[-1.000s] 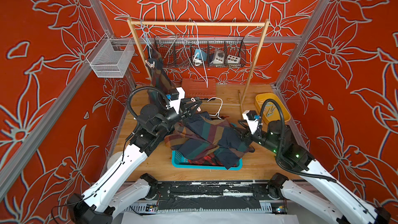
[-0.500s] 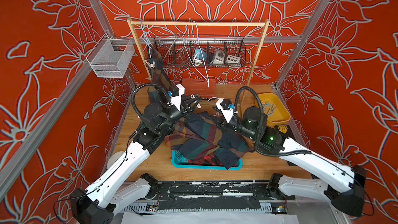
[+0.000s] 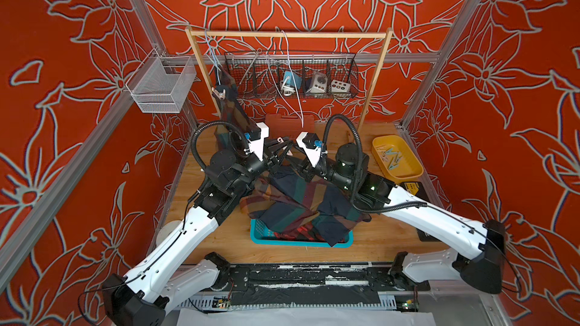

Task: Remove the clothespins securing long-sleeve shirts to the hanger
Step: Place the clamp in the storage box.

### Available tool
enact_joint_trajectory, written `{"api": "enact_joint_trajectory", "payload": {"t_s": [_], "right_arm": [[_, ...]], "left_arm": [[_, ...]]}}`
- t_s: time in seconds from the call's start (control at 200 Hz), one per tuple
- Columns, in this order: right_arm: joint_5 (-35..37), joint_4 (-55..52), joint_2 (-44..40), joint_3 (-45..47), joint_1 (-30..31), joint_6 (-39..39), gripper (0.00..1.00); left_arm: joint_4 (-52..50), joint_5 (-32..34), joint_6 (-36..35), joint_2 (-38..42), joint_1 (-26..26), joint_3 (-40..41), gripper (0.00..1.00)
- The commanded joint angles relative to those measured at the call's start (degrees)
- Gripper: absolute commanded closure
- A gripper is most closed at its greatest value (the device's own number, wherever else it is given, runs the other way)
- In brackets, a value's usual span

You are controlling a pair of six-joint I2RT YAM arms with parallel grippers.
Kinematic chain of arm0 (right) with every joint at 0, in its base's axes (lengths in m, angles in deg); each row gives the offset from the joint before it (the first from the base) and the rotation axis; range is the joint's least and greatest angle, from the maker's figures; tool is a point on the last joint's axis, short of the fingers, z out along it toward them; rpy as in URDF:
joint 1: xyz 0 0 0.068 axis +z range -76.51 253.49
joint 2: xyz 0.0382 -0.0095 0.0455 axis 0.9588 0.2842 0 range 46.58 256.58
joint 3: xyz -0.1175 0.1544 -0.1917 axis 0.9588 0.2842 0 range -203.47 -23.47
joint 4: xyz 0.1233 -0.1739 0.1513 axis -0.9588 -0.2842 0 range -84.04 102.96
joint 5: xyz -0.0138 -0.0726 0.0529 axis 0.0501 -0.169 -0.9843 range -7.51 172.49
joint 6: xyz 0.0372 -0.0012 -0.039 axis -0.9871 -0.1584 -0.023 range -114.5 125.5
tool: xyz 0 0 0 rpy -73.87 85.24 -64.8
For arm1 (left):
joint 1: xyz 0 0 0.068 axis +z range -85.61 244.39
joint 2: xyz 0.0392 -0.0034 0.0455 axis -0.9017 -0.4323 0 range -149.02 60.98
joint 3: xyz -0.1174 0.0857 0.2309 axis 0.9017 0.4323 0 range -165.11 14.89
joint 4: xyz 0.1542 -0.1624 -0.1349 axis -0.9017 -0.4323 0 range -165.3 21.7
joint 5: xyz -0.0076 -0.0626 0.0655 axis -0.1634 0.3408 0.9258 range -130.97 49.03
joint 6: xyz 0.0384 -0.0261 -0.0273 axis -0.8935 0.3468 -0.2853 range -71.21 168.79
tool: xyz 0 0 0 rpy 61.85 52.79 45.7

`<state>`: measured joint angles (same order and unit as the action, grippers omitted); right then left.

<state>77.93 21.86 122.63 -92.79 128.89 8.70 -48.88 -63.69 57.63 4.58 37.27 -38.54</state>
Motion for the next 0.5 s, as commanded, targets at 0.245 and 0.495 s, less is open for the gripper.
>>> {"api": "enact_joint_trajectory", "payload": {"t_s": [0.245,0.495], "right_arm": [[-0.4,3.2,3.6,-4.6,0.3,0.9,0.73],[0.0,2.4,3.6,-5.0,0.4,2.3,1.00]], "left_arm": [[2.1,-1.0,0.0,0.2,-0.3,1.1,1.00],[2.2,-1.5,-0.1,-1.6,-0.3,1.2,1.00]]}}
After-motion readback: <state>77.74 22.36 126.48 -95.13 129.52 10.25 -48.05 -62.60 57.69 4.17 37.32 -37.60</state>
